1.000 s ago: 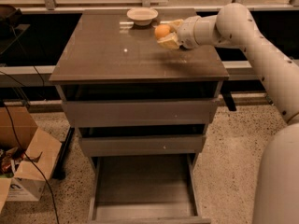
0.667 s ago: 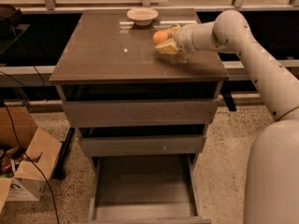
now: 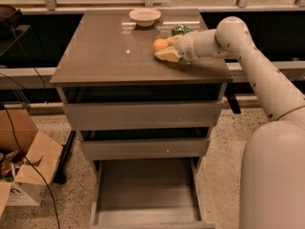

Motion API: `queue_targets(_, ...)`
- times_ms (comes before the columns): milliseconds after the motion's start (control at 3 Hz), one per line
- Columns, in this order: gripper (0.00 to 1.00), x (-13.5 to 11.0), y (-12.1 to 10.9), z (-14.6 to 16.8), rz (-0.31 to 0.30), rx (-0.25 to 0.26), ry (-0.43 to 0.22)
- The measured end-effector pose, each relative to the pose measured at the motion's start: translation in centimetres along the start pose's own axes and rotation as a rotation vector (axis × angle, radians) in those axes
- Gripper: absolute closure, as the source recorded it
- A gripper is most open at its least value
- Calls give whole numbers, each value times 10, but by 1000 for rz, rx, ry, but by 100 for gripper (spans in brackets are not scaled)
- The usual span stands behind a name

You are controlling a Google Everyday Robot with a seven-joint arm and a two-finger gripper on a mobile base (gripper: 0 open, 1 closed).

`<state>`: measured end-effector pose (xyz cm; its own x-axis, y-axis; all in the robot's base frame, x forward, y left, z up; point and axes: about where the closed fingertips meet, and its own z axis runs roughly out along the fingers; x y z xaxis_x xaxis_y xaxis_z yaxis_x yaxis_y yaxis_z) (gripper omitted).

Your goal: Pick orange from bottom drawer and place on counter

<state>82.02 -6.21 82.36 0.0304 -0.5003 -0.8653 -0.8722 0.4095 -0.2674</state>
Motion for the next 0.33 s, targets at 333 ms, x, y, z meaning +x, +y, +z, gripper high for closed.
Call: queue_targets(333, 0, 0, 0, 0, 1, -1, 0)
